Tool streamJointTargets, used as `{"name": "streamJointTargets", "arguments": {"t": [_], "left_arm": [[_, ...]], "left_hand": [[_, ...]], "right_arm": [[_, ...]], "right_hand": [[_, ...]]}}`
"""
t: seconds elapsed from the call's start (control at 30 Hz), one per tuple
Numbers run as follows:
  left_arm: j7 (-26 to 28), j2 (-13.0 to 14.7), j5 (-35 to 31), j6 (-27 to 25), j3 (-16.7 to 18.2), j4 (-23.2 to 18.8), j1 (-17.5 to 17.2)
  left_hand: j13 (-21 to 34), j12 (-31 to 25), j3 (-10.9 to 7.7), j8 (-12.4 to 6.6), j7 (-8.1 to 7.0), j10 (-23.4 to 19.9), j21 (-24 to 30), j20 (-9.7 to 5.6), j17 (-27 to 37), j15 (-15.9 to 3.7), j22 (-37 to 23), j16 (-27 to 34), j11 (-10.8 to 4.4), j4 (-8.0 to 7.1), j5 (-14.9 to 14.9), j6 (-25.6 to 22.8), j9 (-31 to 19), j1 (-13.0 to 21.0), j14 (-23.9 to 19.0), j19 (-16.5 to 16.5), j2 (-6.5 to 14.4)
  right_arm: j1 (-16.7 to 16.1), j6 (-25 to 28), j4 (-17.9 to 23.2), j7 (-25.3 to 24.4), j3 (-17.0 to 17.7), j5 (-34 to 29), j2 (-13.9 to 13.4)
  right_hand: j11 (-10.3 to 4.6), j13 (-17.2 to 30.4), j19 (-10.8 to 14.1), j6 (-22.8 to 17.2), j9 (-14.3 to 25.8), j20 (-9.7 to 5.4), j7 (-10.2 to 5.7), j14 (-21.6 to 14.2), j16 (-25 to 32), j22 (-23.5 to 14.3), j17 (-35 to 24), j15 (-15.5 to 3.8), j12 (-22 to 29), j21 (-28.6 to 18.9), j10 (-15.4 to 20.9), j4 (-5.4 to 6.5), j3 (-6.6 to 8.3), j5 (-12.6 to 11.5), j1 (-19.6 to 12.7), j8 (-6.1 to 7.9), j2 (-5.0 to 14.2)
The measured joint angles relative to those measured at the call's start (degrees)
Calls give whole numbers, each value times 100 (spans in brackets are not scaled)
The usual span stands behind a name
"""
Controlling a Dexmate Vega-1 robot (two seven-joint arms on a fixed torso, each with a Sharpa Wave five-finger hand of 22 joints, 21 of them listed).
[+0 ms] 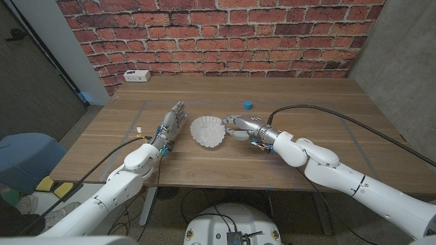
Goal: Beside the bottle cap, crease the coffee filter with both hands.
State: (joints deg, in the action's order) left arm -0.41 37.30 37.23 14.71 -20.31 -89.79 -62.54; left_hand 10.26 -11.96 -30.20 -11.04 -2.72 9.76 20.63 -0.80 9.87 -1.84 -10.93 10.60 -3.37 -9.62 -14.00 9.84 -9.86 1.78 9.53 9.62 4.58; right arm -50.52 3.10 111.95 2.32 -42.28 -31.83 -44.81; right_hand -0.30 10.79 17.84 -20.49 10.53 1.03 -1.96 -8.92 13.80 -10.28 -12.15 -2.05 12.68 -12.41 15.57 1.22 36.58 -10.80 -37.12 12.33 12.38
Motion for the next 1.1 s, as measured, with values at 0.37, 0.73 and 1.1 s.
{"name": "streamJointTargets", "arguments": {"t": [0.37, 0.73, 1.1], "left_arm": [[-90, 68, 65, -50, -2, -46, -69], [-157, 114, 103, -87, -4, -70, -84], [-231, 136, 112, -138, -32, -79, -27]], "left_hand": [[0, 0, -46, 0, 0, 18, 0, -1, 1, 0, 0, 0, 18, 1, 0, 0, 0, 44, 0, -42, 18], [0, 0, -46, 23, -1, 18, 0, -1, 1, 0, 0, 0, 18, 1, 0, 0, -1, 44, 0, -41, 18], [0, 0, -46, 23, -1, 19, 0, -11, 1, 0, -1, 0, 18, 1, 7, 0, -1, 44, 0, -92, 18]], "right_arm": [[123, -83, -117, 277, -175, -129, 145], [335, -140, -391, 590, -337, -153, 339], [531, 93, -679, 909, -485, -77, 469]], "right_hand": [[0, 0, 0, -9, 0, 0, -9, 0, 0, 1, 0, 0, 0, 0, 63, 25, 25, 22, -62, 0, 0], [0, 0, 30, -9, 0, 31, -9, 1, 41, 1, -26, 1, 0, 0, 62, 28, 27, 22, -62, -24, 0], [31, 0, 32, -40, -1, 30, 22, -30, 40, -6, -25, -30, 0, -44, 93, 28, 27, 43, -91, -36, -30]]}}
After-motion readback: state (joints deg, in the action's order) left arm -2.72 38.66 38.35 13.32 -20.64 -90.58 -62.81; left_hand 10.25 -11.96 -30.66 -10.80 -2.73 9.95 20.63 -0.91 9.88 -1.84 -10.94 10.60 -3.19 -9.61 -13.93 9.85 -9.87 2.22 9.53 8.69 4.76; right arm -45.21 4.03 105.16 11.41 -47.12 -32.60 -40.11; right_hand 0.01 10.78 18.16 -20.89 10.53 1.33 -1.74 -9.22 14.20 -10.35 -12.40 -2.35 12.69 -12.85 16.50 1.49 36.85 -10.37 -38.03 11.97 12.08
